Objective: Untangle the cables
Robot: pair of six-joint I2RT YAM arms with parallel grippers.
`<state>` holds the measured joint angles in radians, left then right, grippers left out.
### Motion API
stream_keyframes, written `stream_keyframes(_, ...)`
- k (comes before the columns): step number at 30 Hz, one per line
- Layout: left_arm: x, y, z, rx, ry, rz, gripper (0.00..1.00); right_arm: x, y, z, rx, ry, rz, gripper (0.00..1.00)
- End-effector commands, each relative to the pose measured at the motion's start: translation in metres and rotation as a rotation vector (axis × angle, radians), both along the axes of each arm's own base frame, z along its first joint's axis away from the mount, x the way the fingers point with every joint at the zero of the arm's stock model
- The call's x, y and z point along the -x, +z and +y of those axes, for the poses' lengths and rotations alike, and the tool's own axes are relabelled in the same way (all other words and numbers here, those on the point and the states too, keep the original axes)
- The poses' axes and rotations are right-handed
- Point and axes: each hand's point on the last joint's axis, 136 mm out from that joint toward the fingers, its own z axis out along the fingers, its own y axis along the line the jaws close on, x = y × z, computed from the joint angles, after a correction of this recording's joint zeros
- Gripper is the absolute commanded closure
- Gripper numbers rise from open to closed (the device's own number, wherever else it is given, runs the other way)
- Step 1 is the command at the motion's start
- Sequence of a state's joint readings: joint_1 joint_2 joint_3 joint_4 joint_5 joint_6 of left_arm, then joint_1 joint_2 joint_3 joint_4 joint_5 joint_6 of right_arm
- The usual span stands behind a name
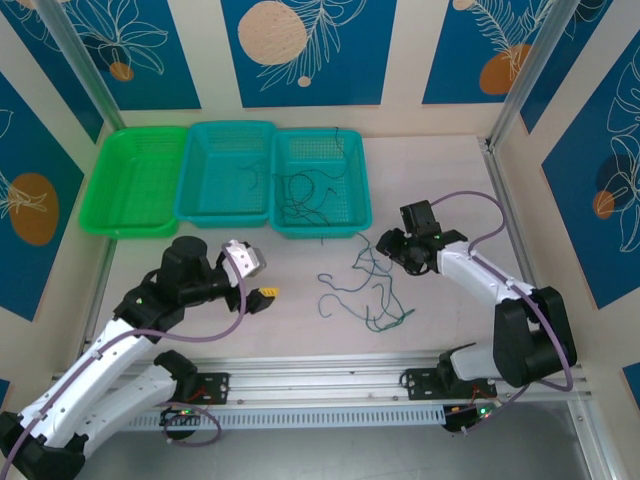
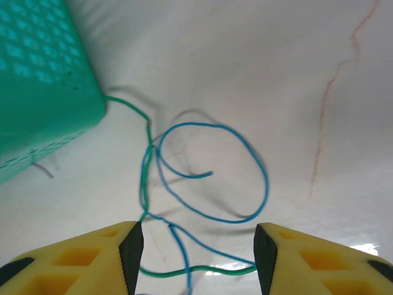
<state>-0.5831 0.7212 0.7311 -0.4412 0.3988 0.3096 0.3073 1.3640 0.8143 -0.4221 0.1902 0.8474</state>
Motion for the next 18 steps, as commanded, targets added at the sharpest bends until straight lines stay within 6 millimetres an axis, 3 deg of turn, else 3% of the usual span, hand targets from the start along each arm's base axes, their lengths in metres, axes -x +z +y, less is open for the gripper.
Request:
stream_keyframes(1, 0.0, 0.005, -0.002, 0.008, -0.02, -0.049, 0.16, 0.007, -0.022, -0.019, 0.115, -0.052, 0.112, 0.49)
stream_keyframes(5, 0.001, 0.003, -0.002, 0.008, -0.023, -0.046, 0.16, -0.001, -0.043, -0.007, 0.114, 0.011, 0.179, 0.5)
stream_keyframes(9, 0.001, 0.002, -0.002, 0.006, -0.021, -0.044, 0.16, -0.001, -0.058, -0.007, 0.173, 0.014, 0.251, 0.53)
stream_keyframes(13, 0.001, 0.005, -0.001, 0.013, -0.015, -0.054, 0.16, 0.008, -0.068, -0.022, 0.301, -0.02, 0.314, 0.8)
stream_keyframes(18, 0.001, 0.006, 0.0, 0.018, -0.01, -0.063, 0.16, 0.01, -0.075, -0.02, 0.259, -0.019, 0.314, 0.88)
